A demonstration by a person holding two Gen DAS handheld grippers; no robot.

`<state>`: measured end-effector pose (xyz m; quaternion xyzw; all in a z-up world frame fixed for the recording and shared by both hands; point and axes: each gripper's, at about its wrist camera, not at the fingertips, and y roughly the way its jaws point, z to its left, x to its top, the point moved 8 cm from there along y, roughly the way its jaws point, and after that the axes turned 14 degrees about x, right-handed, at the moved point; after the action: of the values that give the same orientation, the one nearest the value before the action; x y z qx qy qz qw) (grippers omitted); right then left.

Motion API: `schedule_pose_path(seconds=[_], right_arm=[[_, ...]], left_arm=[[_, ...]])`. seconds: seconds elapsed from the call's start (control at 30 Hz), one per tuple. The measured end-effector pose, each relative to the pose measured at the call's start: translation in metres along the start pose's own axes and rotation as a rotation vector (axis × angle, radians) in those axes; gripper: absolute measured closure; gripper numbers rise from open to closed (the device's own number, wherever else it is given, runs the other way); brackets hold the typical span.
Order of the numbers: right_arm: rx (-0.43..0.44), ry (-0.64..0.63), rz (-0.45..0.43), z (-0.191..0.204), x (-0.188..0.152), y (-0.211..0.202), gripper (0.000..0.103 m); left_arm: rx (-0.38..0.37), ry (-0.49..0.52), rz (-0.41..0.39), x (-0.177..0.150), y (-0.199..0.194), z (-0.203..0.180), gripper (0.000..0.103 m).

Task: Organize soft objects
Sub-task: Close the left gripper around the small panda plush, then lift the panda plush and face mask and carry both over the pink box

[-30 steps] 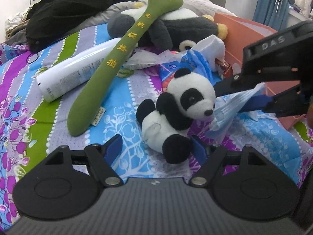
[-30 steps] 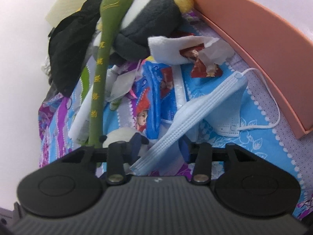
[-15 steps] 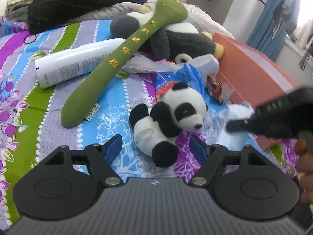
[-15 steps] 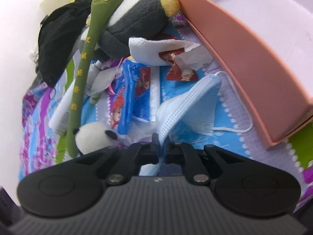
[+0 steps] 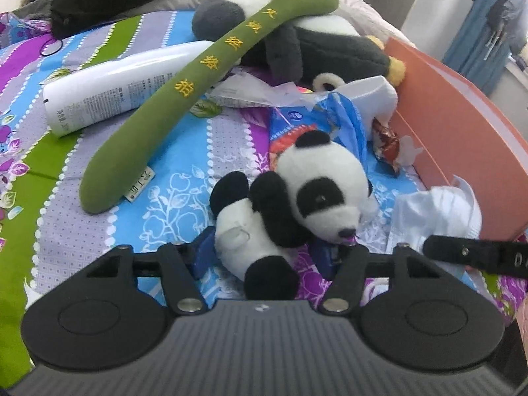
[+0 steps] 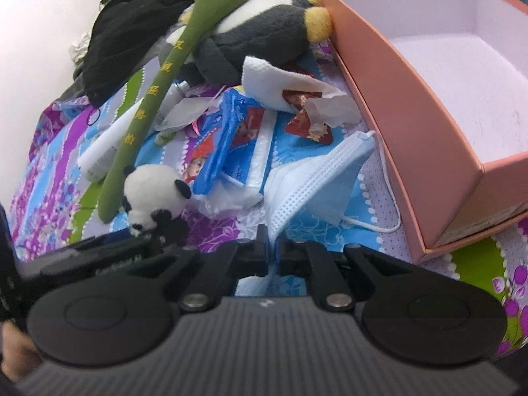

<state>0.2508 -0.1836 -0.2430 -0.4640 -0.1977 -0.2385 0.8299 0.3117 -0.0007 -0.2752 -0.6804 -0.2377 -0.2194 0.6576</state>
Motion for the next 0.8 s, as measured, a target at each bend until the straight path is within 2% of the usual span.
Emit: schedule_pose_path(seconds=[0.13, 0.43, 0.8], right_arm=[[-0.005, -0.033, -0.012, 0.003, -0.001, -0.001, 0.096], [0.014, -0.06, -0.066, 0.008, 0.001, -0.018, 0.096], [0.031, -0.144, -0.178, 0.031, 0.008, -0.066, 0.096]], left_arm=[[0.026, -0.021, 0.012, 0.002, -0.006, -0.001, 0.044], [0.056, -0.064, 0.027, -0.01, -0.037, -0.007, 0.045], [0.044, -0.076, -0.064, 0.014, -0.106, -0.016, 0.044]])
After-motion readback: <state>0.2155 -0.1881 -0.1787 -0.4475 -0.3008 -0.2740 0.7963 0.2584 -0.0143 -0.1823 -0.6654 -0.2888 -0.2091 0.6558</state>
